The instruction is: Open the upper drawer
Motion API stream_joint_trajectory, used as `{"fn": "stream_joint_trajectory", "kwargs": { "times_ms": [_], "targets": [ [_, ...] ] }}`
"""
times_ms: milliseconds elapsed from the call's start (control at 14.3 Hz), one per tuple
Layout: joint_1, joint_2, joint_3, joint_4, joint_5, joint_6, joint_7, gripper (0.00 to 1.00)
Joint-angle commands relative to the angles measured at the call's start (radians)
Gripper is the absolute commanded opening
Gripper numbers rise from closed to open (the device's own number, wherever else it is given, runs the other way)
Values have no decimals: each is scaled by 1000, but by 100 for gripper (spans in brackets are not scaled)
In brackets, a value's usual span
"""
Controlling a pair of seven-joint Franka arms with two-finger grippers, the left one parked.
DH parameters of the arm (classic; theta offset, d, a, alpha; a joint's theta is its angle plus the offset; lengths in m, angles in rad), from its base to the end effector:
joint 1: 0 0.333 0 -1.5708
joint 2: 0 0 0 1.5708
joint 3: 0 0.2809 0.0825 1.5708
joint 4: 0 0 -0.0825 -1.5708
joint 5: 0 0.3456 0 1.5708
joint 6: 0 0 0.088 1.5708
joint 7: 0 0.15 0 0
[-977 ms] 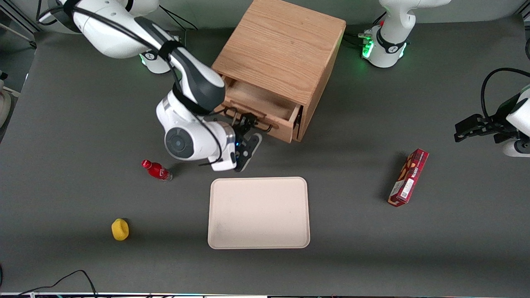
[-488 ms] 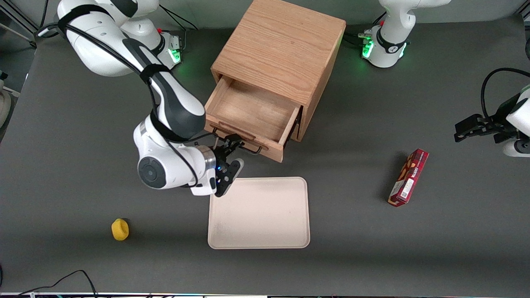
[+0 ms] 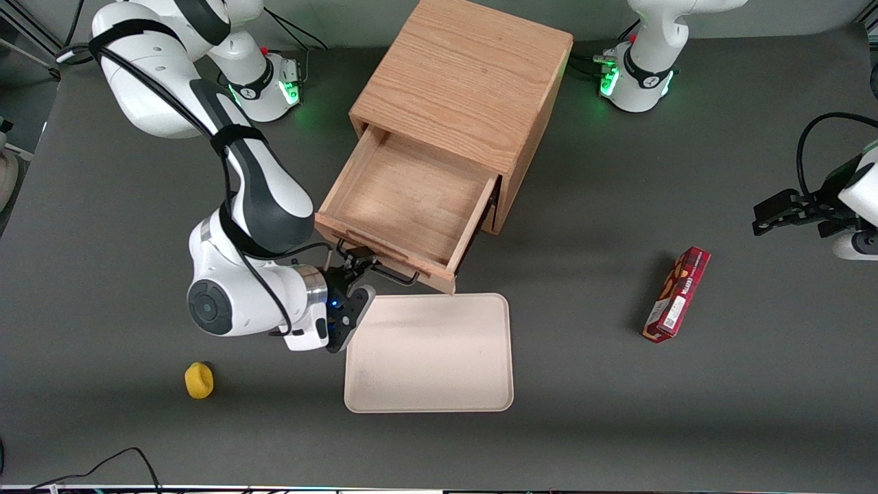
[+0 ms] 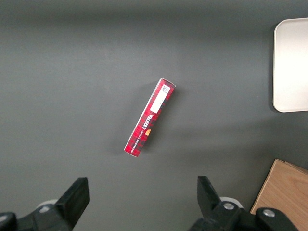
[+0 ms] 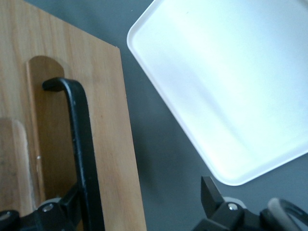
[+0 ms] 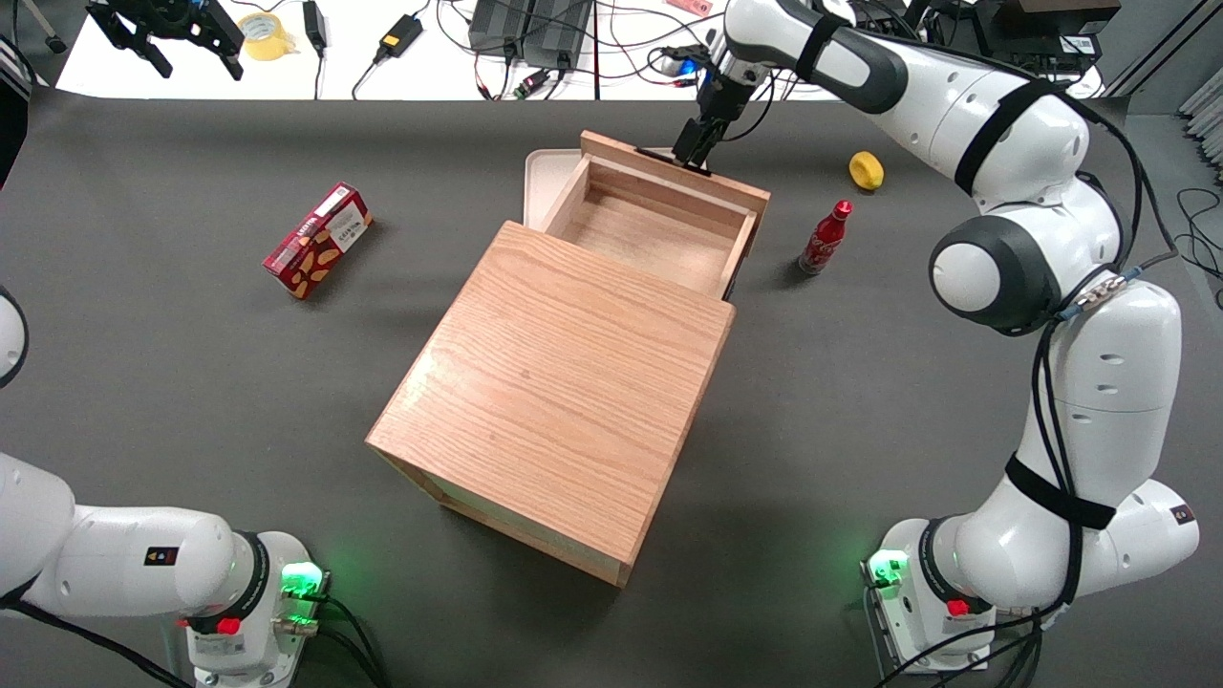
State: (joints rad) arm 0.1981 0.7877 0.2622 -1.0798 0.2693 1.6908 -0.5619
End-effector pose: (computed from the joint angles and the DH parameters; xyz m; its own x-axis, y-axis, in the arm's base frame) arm 0.6092 0.2918 0.3112 0.6297 0.7718 0.0879 0.7160 -0.5328 -0.4510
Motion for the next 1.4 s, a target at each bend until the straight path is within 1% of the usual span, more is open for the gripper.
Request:
{"fn": "stream_joint_trajectory", "kwargs": {
  "times_ms": [0, 209, 488, 558, 698, 767, 837, 907, 1047, 1186, 1256, 1326],
  "targets": [
    [14, 50, -47, 103, -15, -22, -71, 100],
    [14, 51, -101, 159, -15, -14, -153, 100],
    [12, 22, -100, 242, -15, -16, -138, 100],
    [14, -14, -98, 242, -13, -16, -127, 100],
    [20, -141, -104, 227, -21, -23, -121, 100],
    [17, -175, -104, 221, -41, -29, -96, 100],
    [17, -215, -104, 215, -67, -71, -26, 100],
    [17, -249, -103, 212, -88, -110, 99, 100],
    [14, -297, -104, 201, -94, -199, 326, 100],
    [3, -350, -118, 166, -101, -264, 440, 100],
    [0, -385, -148, 120, -98, -323, 450, 100],
    [4, -422, -200, 76, -111, -379, 453, 100]
  ]
}}
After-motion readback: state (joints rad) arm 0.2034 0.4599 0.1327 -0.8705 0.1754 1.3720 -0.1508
